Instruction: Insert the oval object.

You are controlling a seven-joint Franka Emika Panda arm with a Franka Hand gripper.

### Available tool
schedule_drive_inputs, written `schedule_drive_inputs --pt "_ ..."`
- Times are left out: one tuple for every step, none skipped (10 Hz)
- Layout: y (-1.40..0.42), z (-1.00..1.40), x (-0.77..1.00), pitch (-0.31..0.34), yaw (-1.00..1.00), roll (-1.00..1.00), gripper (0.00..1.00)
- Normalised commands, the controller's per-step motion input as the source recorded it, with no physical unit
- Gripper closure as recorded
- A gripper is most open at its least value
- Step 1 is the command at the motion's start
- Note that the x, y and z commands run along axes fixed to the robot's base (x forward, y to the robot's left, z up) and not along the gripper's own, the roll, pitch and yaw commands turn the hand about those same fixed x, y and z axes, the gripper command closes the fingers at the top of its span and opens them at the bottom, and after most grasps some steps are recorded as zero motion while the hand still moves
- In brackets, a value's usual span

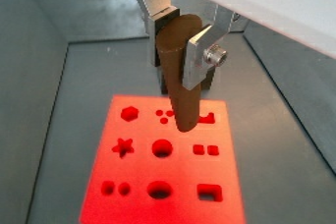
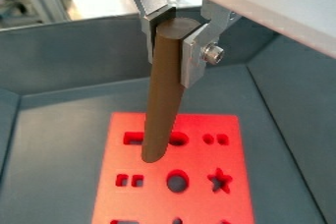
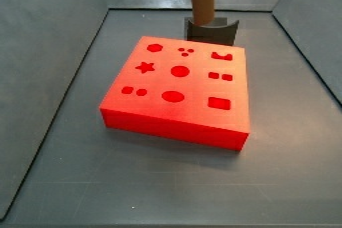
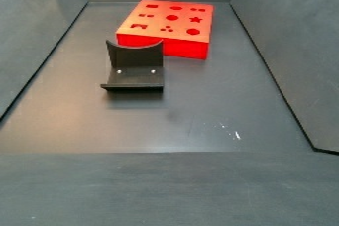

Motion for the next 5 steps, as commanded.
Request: schedule_drive_inputs --pt "-0.01 0.00 0.21 0.257 -0.39 0.30 1.00" --pt "0.00 -0.04 -0.01 0.000 0.00 0.00 1.00" --pt "0.00 -0.12 -0.01 0.024 0.00 0.00 1.00" --pt "0.10 -0.15 0.10 0.500 -0.47 -0.01 1.00" --pt "0.08 0.00 0.04 0.500 -0.42 -0.02 1.00"
